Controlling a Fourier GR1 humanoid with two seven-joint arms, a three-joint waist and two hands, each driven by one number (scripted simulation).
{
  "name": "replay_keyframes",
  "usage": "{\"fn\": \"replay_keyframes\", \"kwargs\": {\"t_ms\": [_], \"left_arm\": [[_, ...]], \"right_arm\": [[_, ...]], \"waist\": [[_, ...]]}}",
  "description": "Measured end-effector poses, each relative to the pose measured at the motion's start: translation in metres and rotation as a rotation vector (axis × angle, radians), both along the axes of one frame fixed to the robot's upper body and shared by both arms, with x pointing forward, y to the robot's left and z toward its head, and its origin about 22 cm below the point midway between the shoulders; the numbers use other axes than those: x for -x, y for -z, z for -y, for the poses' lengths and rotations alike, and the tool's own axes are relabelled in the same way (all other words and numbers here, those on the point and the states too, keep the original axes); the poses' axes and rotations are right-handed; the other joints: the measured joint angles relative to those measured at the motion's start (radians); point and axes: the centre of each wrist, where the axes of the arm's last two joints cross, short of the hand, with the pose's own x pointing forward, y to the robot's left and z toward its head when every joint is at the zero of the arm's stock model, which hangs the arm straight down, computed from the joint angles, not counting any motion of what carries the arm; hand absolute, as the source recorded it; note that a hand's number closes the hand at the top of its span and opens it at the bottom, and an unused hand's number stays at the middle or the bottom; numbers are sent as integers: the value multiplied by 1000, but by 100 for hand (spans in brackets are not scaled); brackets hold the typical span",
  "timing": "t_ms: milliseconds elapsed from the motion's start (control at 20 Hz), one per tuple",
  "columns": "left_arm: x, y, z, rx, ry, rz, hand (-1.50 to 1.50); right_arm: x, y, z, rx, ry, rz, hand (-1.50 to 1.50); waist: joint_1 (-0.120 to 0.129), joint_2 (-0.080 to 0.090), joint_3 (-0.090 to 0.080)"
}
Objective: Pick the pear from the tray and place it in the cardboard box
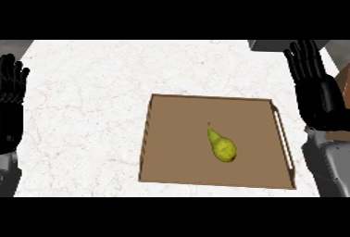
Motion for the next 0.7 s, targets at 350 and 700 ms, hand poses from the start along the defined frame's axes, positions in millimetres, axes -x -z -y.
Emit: {"fn": "replay_keyframes", "kwargs": {"t_ms": [350, 700], "left_arm": [[-5, 0, 26, -121, 241, -84, 0], [-11, 12, 48, -171, 403, -171, 0]], "right_arm": [[-42, -59, 8, 184, -221, -125, -150], [-66, -57, 36, 473, -425, -234, -150]], "waist": [[-1, 30, 10], [2, 35, 14]]}}
